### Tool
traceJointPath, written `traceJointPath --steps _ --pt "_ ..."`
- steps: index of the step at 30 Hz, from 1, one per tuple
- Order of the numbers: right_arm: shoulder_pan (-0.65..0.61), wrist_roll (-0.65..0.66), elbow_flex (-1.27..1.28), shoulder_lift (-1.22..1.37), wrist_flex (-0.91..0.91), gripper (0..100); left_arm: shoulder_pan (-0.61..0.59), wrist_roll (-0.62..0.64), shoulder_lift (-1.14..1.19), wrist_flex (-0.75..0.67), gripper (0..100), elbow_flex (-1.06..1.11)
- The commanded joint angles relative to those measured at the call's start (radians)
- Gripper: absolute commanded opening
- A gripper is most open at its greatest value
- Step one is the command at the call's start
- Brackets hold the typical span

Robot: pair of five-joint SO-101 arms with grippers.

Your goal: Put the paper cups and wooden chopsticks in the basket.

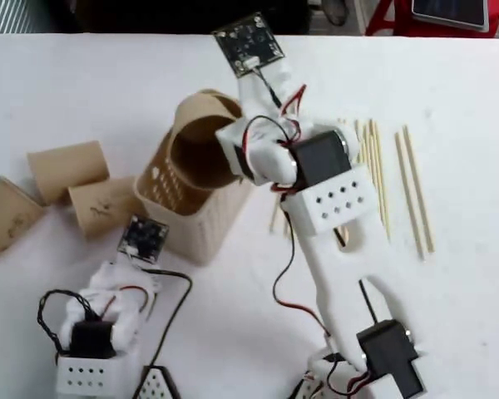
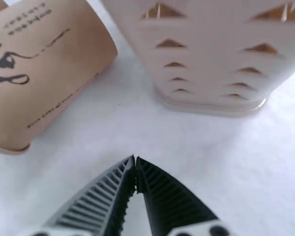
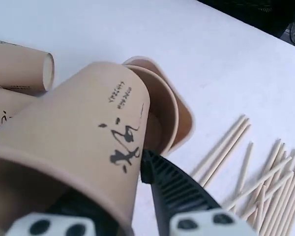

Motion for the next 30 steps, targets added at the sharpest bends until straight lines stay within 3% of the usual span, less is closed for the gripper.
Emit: traceJointPath --steps 1,5,11,22,30 --pt "-0.004 -0.002 -0.048 -0.016 -0.021 1.9 0.010 -0.005 -0.007 0.006 2 -0.002" --pt "-0.004 -0.008 -0.046 -0.050 -0.008 2.8 0.010 -0.005 -0.007 0.006 2 -0.002" --pt "-0.004 -0.003 -0.041 -0.097 0.028 16.3 0.010 -0.005 -0.007 0.006 2 -0.002" --pt "-0.007 0.003 -0.055 -0.104 -0.019 16.6 0.010 -0.005 -0.007 0.006 2 -0.002" --pt "-0.007 0.127 -0.157 -0.208 0.036 16.6 0.010 -0.005 -0.007 0.006 2 -0.002"
